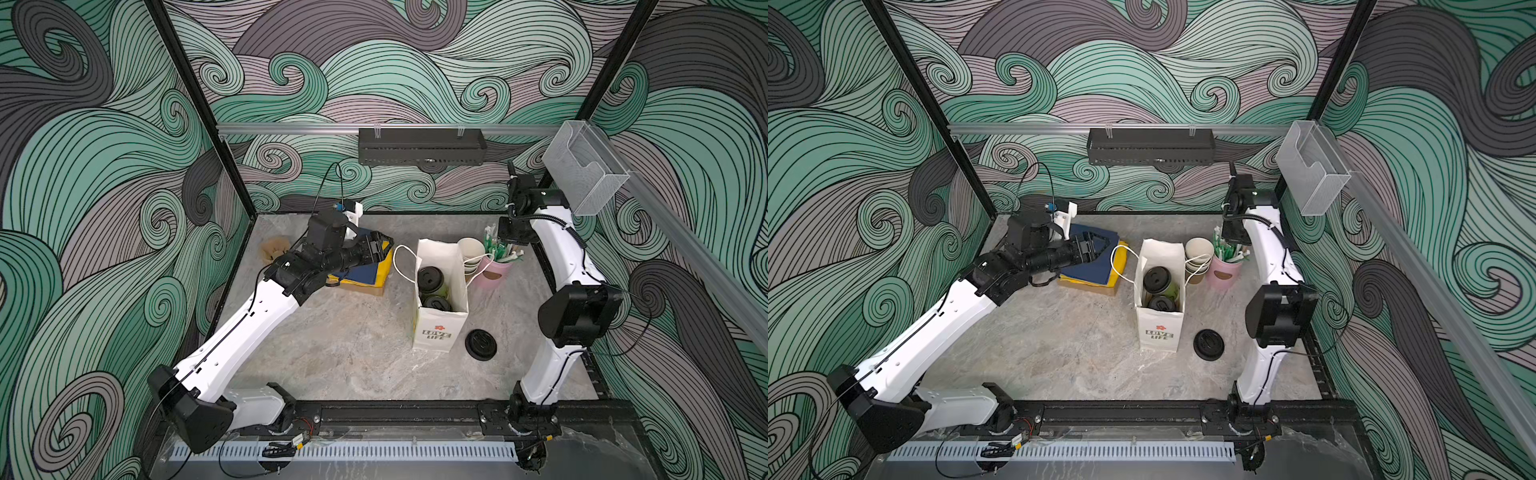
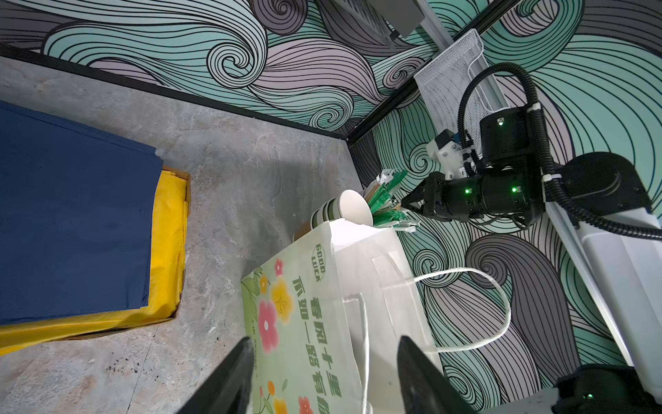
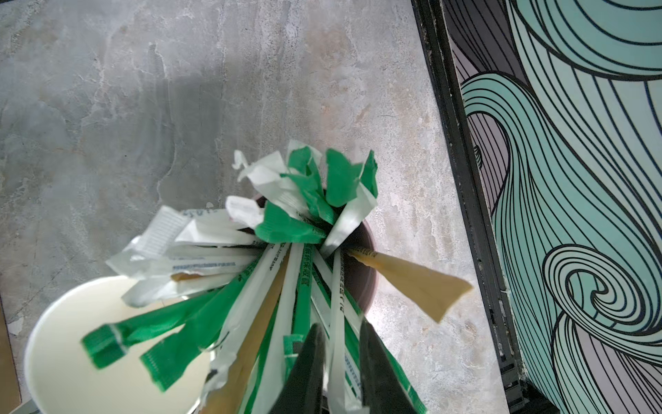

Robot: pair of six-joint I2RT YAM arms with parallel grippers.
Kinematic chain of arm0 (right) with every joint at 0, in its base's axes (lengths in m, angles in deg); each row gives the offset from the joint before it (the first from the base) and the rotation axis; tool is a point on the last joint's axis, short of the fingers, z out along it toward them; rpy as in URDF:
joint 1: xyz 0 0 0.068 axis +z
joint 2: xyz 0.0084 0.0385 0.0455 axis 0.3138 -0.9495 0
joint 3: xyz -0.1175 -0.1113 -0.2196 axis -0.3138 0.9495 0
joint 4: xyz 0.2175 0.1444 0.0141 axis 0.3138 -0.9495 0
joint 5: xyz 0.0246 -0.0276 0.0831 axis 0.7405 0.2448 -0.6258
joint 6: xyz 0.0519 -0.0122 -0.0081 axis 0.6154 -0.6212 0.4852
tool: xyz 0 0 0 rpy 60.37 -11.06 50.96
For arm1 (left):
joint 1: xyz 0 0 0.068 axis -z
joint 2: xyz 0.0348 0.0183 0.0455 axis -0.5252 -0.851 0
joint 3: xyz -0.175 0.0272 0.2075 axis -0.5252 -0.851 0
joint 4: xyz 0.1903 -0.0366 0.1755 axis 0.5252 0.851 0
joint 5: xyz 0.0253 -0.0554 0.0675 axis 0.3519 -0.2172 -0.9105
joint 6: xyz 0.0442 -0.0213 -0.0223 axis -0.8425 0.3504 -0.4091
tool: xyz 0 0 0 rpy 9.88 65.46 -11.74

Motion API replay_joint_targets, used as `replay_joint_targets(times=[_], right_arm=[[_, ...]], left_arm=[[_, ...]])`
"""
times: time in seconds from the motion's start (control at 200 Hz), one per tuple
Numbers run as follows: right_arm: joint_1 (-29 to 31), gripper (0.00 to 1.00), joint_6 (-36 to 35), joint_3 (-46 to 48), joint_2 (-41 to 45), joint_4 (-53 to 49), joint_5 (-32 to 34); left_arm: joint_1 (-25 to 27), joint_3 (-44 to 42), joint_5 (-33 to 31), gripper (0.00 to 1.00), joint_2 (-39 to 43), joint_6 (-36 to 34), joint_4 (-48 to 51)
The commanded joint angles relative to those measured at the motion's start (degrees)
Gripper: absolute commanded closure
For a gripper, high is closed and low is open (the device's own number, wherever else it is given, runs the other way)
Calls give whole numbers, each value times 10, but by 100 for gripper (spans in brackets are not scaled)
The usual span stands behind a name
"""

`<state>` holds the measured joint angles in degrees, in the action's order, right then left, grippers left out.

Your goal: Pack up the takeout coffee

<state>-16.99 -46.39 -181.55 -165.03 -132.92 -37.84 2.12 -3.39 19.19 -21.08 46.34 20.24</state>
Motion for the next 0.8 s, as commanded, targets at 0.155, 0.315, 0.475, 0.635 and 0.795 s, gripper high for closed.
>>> replay_joint_targets(times=[0.155,0.315,0.475,0.635,0.795], right_arm=[[3,82,3,-5,-5,-18,7],[3,90,5,-12,-2,-20,4],[3,92,10,-36,2,-39,-7],[3,92,14,-69,14,-64,-19],[3,92,18,-86,32,-89,-26]], left_arm=[[-6,8,-7,35,13,-7,-5],[-5,4,-10,35,18,-7,-5],[-6,1,-10,35,19,-6,-9],[-6,0,-10,35,19,-7,-10],[-6,-1,-8,35,19,-6,-12]])
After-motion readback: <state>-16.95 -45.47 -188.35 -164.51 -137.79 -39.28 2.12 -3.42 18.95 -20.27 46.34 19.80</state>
